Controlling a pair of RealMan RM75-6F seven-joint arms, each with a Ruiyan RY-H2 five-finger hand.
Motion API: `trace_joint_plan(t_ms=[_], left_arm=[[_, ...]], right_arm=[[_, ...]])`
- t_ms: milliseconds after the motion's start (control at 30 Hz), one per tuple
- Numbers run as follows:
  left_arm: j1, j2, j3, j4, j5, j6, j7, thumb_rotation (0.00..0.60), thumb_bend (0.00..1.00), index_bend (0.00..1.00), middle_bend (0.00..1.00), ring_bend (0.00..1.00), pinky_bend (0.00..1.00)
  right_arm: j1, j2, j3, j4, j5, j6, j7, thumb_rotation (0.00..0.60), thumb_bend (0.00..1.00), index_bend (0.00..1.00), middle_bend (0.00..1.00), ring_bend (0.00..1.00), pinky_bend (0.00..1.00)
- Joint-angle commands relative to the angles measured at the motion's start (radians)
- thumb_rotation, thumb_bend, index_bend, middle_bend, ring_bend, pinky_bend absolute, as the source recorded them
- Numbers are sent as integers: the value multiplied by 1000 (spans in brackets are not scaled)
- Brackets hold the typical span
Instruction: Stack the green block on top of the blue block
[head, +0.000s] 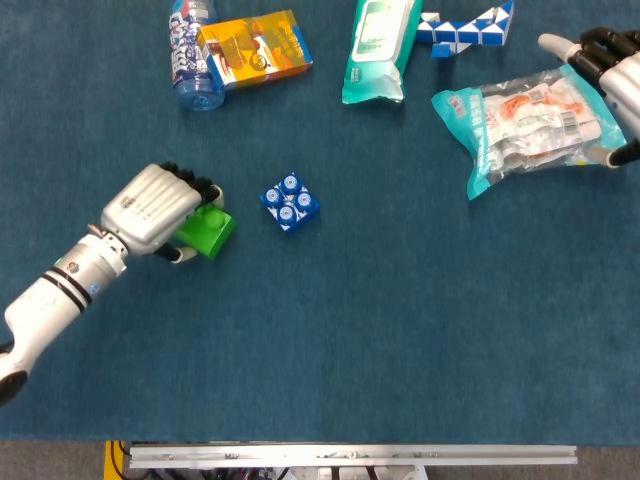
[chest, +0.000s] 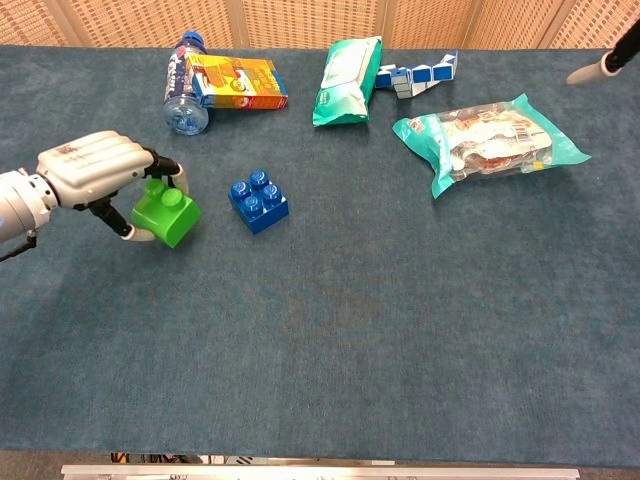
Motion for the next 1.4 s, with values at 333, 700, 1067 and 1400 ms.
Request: trace_joint_plan(t_ms=[333, 700, 1067, 1400], left_arm=[[-101, 60, -48, -52, 15, -68, -86, 600, 173, 382, 394, 364, 356], [-195, 47, -49, -22, 90, -111, -140, 600, 173, 379, 389, 358, 356], [-307, -6, -35, 62, 182, -122, -253, 600, 173, 380, 384, 353, 356], [-377, -51, 13, 167, 240, -125, -338, 600, 173, 385, 380, 352, 356]], right_arm=[[-15, 11, -1, -8, 0, 12, -3, 600, 13, 37, 254, 160, 267], [-40, 38, 2, -23, 22, 35, -16, 600, 13, 37, 254, 160, 267], [-76, 74, 6, -50, 56, 67, -37, 600, 13, 37, 254, 160, 267], [-99, 86, 9, -63, 75, 85, -51, 600, 13, 37, 254, 160, 267]])
